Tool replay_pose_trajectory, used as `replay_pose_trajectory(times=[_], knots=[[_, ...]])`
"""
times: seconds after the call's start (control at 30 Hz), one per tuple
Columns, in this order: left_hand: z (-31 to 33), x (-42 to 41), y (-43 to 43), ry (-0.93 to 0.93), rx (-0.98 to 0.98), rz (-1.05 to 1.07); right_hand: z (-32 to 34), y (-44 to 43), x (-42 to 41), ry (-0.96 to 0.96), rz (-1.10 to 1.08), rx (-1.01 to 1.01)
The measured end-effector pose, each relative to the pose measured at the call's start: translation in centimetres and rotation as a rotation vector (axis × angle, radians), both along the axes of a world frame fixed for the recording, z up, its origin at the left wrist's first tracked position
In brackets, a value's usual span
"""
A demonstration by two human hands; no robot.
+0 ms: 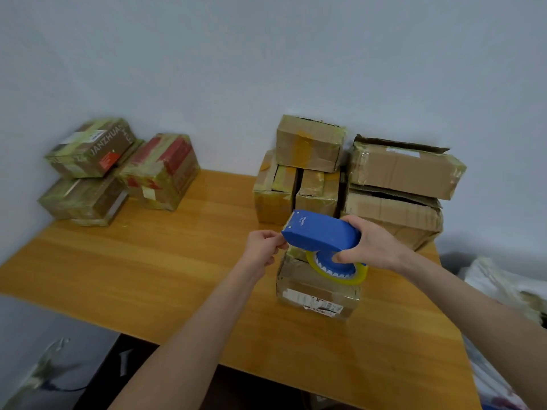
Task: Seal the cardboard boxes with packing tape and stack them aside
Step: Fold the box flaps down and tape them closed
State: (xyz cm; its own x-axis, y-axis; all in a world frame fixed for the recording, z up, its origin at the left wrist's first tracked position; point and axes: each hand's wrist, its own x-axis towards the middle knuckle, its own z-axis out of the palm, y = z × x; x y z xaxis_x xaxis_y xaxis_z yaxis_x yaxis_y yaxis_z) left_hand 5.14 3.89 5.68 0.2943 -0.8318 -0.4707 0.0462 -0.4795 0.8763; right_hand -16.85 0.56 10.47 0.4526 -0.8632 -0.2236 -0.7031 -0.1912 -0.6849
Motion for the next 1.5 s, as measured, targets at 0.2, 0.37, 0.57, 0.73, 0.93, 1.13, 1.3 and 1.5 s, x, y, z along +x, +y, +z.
replay_pose_trajectory(times=[0.2,0.37,0.57,0.73,0.93,1.13,1.3,1.5], knots=[[-1.2,0.3,0.5,-0.014,-0.007,0.064,0.9,-0.4,0.5,0.065,0.088,-0.075],[-2.6,1.9,0.7,-0.043,0.015,0.125,1.4,-0.9,-0.7,0.131,0.093,-0.095],[-4.2,1.4,0.8,-0.015,0.060,0.138,1.0,-0.7,-0.7,0.196,0.101,-0.114],[-5.6,1.1,0.6,-0.072,0.106,0.121,0.1,-0.6,0.3,0.232,0.081,-0.125],[-6.8,0.6,0.7,-0.221,0.095,-0.039,-0.1,-0.4,0.7,0.211,0.055,-0.121],[-5.7,1.2,0.3,-0.726,0.174,-0.268,-0.1,-0.3,0.9,0.204,0.035,-0.132],[-5.5,1.0,2.7,-0.959,-0.351,-0.374,-0.2,-0.2,0.8,0.196,0.029,-0.135],[-6.7,-0.3,3.7,-1.165,-0.307,-0.841,0.0,0.1,1.0,0.231,0.054,-0.164]])
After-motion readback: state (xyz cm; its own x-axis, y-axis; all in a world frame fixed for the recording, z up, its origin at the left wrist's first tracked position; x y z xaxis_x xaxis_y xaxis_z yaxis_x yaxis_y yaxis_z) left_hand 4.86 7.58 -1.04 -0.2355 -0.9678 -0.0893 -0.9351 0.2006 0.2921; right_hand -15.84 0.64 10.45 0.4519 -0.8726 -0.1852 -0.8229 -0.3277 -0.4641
